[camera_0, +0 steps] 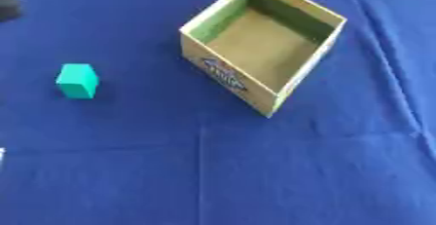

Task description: Pick up objects on the table and place them in the box.

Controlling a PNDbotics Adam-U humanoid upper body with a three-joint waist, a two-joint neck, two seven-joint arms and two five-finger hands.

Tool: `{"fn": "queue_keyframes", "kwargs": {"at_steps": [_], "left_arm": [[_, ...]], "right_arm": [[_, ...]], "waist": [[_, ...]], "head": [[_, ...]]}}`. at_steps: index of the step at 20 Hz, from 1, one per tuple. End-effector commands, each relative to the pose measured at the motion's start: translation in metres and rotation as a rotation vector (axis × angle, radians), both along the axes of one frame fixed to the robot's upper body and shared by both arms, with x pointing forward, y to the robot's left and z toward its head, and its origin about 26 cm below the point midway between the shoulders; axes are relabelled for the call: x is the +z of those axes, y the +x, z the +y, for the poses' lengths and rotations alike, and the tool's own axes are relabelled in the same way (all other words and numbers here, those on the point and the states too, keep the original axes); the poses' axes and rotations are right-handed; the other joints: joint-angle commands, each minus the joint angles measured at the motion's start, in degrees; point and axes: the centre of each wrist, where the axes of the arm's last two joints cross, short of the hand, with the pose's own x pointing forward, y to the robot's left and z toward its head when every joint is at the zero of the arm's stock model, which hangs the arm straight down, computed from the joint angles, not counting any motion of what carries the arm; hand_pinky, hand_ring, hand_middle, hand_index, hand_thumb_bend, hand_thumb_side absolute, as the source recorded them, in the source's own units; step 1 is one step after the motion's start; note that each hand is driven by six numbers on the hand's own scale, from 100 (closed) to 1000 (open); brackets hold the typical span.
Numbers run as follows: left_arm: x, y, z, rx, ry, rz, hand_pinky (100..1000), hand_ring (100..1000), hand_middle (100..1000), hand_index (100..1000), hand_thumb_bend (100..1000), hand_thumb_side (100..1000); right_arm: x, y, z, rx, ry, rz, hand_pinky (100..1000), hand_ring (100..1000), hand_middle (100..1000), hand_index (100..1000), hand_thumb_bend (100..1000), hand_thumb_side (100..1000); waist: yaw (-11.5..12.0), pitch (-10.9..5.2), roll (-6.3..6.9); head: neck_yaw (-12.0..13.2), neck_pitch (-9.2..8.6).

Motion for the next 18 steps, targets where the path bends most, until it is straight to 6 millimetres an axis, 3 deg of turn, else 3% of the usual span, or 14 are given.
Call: {"fn": "queue_keyframes", "kwargs": {"at_steps": [1,10,18], "left_arm": [[0.013,-0.003,0.004,0.024,0.035,-0.041,736,698,798,932,100,1000],[0.031,-0.003,0.018,0.161,0.162,-0.043,759,729,811,951,100,1000],[0.067,0.013,0.014,0.215,0.478,-0.005,803,802,845,964,100,1000]], "right_arm": [[0.008,-0.003,-0.002,-0.001,-0.017,-0.021,735,749,609,706,100,947],[0.007,-0.004,-0.003,-0.004,-0.020,-0.014,735,749,609,705,100,947],[0.003,-0.006,-0.008,-0.028,-0.042,0.012,736,749,608,705,100,950]], "waist": [[0.0,-1.32,0.10],[0.2,-1.88,0.28],[1.4,-2.89,1.72]], "head": [[0.0,0.48],[-0.1,1.12],[-1.2,1.85]]}}
